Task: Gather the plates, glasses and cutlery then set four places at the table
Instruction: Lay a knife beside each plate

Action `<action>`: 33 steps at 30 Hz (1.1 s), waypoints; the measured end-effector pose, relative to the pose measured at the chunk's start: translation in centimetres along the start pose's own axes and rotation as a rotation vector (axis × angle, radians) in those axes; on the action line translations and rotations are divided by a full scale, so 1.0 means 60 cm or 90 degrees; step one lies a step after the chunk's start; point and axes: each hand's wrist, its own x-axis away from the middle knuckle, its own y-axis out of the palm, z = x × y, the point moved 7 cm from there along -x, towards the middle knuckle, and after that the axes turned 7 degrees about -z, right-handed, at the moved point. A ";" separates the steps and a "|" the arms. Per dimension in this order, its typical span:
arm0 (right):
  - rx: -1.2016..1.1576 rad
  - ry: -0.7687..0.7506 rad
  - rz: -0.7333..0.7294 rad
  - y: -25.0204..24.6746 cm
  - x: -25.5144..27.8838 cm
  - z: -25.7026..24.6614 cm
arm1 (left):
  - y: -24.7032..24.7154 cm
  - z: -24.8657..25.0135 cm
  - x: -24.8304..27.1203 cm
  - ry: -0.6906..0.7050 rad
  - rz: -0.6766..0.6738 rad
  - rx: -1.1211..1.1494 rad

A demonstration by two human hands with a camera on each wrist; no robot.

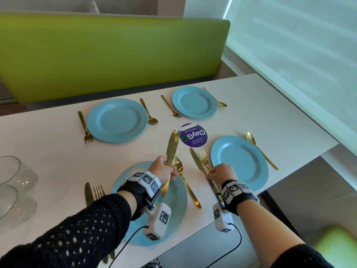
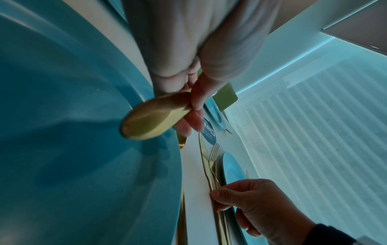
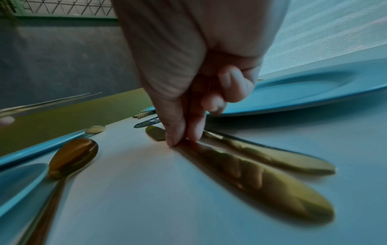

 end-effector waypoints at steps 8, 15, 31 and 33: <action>-0.015 -0.041 0.033 -0.027 0.015 -0.031 | -0.008 0.002 -0.007 -0.014 0.015 0.017; 0.032 -0.318 0.049 -0.034 0.076 -0.169 | -0.017 0.025 0.009 0.009 0.014 0.068; 0.259 -0.552 0.061 -0.010 0.167 -0.311 | -0.090 0.081 0.043 0.012 -0.150 0.078; 0.241 -0.560 0.072 -0.003 0.169 -0.320 | -0.105 0.081 0.044 0.007 -0.164 0.088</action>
